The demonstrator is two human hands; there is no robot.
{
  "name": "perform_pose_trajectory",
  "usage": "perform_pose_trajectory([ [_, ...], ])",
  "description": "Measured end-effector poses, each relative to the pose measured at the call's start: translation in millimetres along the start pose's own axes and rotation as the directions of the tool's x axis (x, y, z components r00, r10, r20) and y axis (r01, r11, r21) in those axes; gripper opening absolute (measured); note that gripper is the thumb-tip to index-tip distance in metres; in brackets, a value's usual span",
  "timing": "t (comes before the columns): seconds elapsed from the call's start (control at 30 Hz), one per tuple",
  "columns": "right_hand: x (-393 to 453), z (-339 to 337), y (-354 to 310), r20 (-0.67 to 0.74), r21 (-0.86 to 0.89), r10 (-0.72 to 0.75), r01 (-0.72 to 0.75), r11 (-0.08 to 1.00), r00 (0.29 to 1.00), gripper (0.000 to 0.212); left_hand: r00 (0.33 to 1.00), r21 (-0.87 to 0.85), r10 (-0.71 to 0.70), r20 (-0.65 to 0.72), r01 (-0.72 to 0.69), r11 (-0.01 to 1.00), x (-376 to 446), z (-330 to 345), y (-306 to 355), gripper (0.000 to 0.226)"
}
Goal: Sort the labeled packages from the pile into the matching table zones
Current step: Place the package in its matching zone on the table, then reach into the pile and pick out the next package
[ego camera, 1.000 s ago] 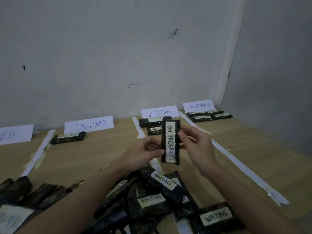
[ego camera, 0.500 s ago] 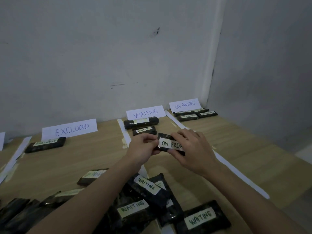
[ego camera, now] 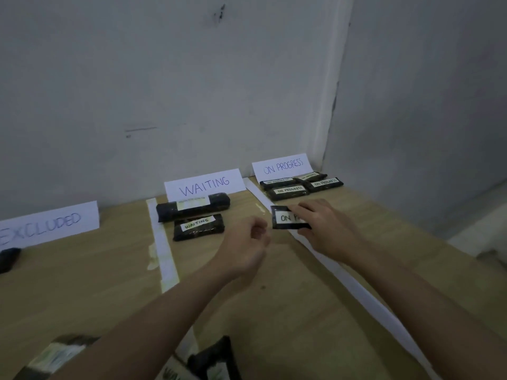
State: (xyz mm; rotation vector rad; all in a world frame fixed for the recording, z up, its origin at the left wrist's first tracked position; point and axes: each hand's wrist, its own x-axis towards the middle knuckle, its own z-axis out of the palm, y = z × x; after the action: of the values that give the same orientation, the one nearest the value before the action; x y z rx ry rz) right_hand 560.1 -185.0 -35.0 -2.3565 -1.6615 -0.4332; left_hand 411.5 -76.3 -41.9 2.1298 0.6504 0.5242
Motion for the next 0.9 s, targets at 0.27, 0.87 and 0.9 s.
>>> perform_pose_trajectory([
  [0.27,65,42,52,0.190,-0.039,0.133,-0.128,0.991,0.973,0.051,0.934,0.576,0.216,0.285,-0.347,0.740,10,25,-54,0.055],
  [0.87,35,30,-6,0.153,0.197,-0.054,0.024,0.980,0.987,0.038,0.892,0.499,0.222,0.394,-0.410,0.763,-15,-39,-35,0.046],
  [0.9,28,24,-19,0.162,0.231,-0.106,0.067,0.971,0.981,0.036,0.901,0.491,0.215,0.378,-0.392,0.778,-24,-51,-35,0.049],
])
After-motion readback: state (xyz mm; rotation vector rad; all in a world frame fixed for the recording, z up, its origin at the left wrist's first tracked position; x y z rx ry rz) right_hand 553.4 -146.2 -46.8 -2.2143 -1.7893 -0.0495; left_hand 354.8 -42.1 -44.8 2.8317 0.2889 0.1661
